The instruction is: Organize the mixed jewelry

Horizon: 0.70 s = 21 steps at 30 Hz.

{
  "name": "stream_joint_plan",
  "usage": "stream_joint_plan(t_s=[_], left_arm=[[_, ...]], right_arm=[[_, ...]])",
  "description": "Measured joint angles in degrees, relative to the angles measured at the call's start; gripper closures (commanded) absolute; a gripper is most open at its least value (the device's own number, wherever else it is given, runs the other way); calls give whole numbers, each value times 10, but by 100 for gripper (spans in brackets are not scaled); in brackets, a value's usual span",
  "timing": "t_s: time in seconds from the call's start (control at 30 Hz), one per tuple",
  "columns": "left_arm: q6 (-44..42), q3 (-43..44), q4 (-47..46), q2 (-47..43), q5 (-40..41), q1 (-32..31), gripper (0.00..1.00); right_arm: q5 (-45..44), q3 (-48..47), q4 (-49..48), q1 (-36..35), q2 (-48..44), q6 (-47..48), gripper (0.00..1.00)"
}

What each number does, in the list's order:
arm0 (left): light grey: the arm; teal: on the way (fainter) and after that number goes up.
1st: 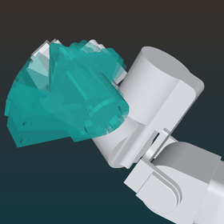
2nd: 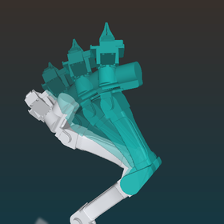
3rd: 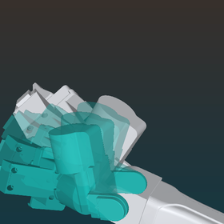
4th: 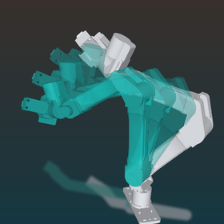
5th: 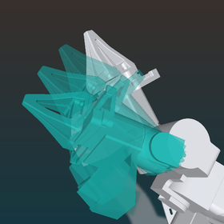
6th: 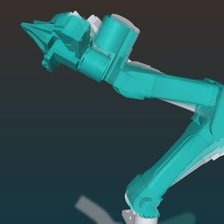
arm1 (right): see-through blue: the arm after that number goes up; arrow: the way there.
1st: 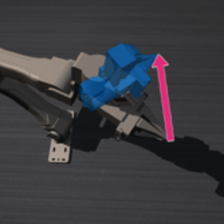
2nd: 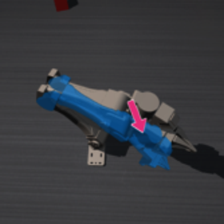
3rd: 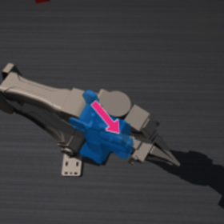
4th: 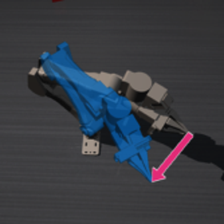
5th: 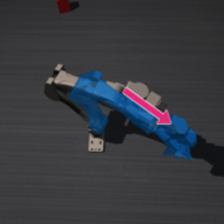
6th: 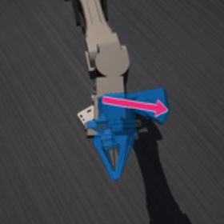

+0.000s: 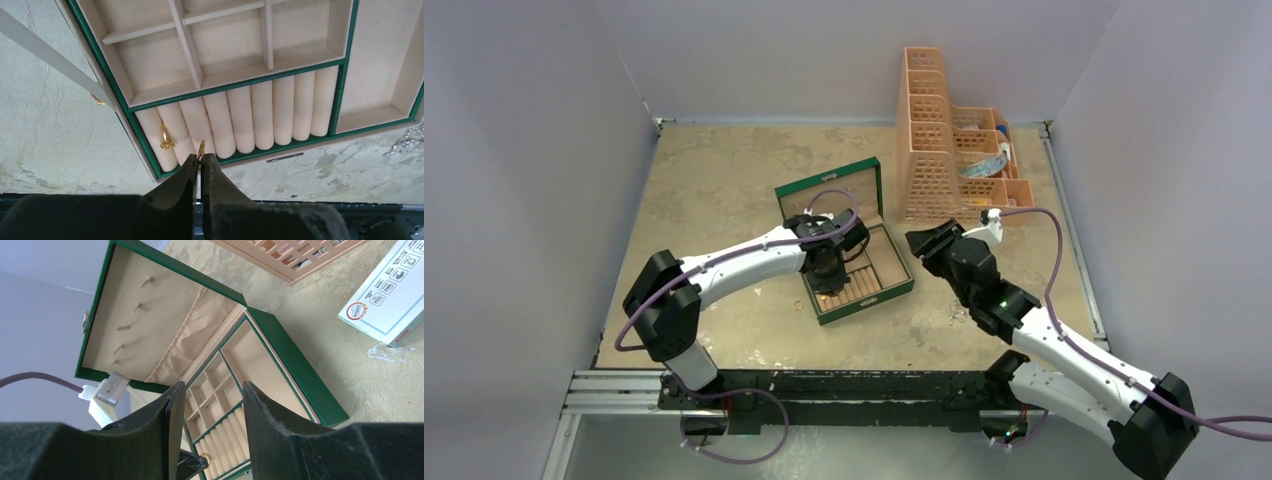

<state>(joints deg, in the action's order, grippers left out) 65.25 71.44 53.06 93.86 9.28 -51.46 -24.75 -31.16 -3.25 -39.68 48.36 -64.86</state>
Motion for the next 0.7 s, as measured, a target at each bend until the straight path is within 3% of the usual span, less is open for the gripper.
stream_joint_plan(t_s=[0.7], left_arm=[[18,7,25,22,21,0,100]], right_arm=[[5,0,-11,0,34,6,51]])
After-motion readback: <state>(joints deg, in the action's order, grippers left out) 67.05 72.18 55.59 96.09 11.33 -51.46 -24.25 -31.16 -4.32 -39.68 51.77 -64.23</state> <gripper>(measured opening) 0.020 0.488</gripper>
